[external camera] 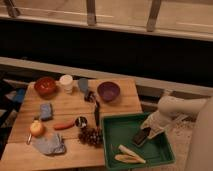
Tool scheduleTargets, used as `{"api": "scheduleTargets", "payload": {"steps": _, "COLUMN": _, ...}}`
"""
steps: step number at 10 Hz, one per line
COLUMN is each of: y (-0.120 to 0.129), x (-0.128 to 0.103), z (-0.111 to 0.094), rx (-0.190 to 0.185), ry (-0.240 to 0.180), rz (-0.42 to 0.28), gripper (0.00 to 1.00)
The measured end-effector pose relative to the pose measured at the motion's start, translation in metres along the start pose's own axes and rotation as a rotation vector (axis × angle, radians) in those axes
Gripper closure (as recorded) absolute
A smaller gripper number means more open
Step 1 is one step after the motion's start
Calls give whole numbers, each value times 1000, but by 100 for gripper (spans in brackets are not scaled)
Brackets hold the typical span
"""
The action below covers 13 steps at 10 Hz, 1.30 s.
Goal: Wipe tray with eraser
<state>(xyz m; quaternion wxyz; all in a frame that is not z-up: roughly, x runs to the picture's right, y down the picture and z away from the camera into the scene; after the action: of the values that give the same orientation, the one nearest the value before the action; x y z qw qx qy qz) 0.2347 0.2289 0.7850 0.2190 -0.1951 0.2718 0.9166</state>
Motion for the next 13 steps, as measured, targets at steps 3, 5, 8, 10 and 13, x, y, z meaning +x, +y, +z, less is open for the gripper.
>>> {"api": "scheduleTargets", "payload": {"steps": 3, "y": 34, "x": 18, "z": 9, "rx": -46, "ry": 33, "rz": -53, "gripper": 91}}
{"api": "scheduleTargets", "payload": {"steps": 5, "y": 32, "x": 33, "z": 15, "rx": -36, "ry": 80, "rz": -86, "gripper": 91}}
{"api": "scheduleTargets", "payload": {"steps": 8, "y": 4, "x": 55, "z": 18, "rx": 16, "ry": 116, "rz": -100, "gripper": 91}}
{"api": "scheduleTargets", "payload": {"steps": 10, "y": -18, "x": 46, "z": 9, "rx": 40, "ry": 92, "rz": -71, "gripper": 91}}
{"api": "scheduleTargets", "payload": {"steps": 13, "y": -16, "x": 7, "z": -1, "rx": 44, "ry": 37, "rz": -44, "gripper": 91}}
